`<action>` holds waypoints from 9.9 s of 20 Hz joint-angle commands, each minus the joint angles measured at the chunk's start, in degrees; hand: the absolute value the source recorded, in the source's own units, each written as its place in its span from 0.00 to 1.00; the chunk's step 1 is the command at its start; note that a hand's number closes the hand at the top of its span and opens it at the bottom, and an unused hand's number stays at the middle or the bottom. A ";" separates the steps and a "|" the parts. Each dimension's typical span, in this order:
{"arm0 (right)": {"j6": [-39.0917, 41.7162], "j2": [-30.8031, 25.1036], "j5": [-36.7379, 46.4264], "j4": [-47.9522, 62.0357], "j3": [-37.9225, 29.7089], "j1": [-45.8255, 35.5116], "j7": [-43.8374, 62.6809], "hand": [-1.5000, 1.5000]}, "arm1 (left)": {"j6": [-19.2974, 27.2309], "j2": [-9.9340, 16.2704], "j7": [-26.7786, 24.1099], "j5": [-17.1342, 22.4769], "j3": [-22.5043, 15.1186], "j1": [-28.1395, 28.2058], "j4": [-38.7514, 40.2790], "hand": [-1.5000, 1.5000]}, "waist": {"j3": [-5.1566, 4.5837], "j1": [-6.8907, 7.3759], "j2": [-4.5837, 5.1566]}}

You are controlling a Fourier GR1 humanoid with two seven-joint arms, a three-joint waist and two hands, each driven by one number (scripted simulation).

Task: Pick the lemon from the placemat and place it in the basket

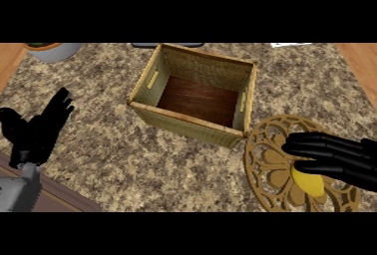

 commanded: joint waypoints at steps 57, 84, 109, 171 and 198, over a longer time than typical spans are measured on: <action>9.80 13.10 40.65 36.64 -3.50 -0.53 -20.19 0.00 | -6.42 -6.71 -0.30 -7.76 6.59 -1.98 3.15 0.50 | 0.20 1.36 0.56; 3.91 14.01 46.76 37.14 -2.94 6.36 -26.51 0.00 | -9.92 -9.16 1.40 -11.79 10.19 -1.95 1.26 0.50 | 0.18 0.97 0.47; -1.35 45.13 65.01 29.25 8.54 6.95 4.81 1.00 | -9.72 -10.40 3.71 -13.47 11.72 -1.00 -0.88 0.50 | -0.51 0.59 -0.73; -36.77 49.95 68.10 44.75 16.96 -64.41 97.31 1.00 | -11.23 -11.78 2.27 -14.16 9.98 -6.27 3.01 0.50 | 0.01 4.14 0.82; -57.90 49.96 78.05 38.28 -3.19 -55.61 91.95 0.00 | -10.83 -10.67 1.99 -13.27 12.99 -2.21 1.61 0.50 | 0.22 0.12 -0.24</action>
